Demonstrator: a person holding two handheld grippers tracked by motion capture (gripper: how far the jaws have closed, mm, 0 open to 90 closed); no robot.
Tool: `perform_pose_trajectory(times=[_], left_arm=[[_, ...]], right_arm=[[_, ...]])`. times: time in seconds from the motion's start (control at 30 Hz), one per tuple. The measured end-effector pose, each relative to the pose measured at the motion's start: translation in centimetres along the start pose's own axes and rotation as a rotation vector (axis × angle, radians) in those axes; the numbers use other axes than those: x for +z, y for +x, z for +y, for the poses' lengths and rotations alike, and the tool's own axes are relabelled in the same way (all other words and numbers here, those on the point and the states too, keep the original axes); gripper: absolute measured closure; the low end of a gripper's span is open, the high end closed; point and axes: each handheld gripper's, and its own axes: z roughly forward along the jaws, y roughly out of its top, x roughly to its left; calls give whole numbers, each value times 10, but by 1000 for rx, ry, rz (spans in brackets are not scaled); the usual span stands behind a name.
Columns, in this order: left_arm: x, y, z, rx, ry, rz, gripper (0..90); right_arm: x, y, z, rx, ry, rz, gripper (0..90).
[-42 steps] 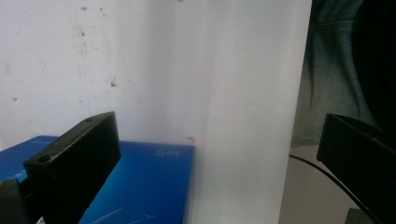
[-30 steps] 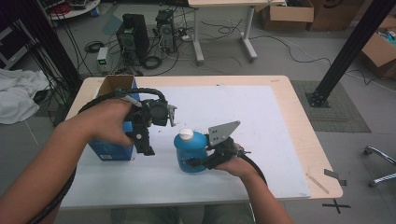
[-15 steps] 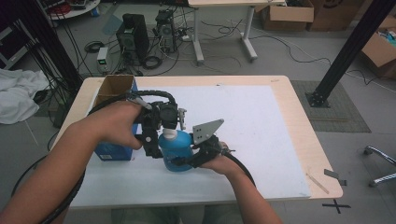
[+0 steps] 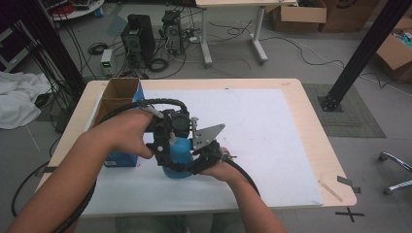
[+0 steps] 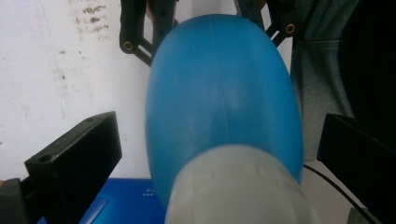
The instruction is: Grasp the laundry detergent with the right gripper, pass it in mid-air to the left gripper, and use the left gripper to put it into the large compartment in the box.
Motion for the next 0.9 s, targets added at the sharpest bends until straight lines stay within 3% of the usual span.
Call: perform_pose_trajectory(times=[0.33, 0.63, 0.73, 0.9], left_arm=[[4, 2, 1, -9, 16, 13, 29], [5, 1, 4, -4, 19, 18, 96], [5, 1, 5, -4, 31, 23, 155], [6, 2, 6, -10, 39, 26, 158]], right_arm=[[2, -1, 0, 1, -2, -3, 458], [2, -2, 0, 2, 1, -2, 457], [1, -2, 0, 8, -2, -2, 458], [1, -2, 0, 5, -6, -5, 457]])
